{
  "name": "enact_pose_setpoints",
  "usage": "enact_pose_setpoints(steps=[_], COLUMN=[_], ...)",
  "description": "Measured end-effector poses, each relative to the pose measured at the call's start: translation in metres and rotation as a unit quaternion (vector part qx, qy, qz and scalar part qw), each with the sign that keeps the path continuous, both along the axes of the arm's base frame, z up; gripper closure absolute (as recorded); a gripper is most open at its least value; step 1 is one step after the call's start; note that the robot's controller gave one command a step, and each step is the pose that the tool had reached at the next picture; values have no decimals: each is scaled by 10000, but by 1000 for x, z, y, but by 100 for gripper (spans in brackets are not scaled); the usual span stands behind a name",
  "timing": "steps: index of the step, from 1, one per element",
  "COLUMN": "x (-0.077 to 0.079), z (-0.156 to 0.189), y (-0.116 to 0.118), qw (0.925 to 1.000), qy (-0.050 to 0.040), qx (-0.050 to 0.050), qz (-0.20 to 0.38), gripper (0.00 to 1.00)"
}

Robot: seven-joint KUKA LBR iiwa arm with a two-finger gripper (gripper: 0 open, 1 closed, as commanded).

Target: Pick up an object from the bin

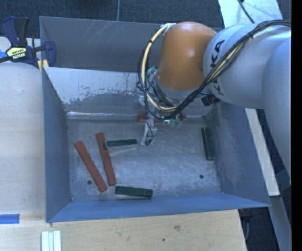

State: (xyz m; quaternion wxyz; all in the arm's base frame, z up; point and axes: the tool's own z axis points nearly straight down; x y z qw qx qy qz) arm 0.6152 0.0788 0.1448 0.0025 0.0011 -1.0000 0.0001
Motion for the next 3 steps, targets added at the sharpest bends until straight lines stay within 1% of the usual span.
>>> enact_pose_setpoints(steps=[1,2,3], x=[-11,-8,-15], z=[-79,-73,94], y=[9,9,98], qw=[9995,9995,9749], qy=[-3,-55,-81], qx=[1,7,16], qz=[305,296,2224], gripper=[0,100,100])
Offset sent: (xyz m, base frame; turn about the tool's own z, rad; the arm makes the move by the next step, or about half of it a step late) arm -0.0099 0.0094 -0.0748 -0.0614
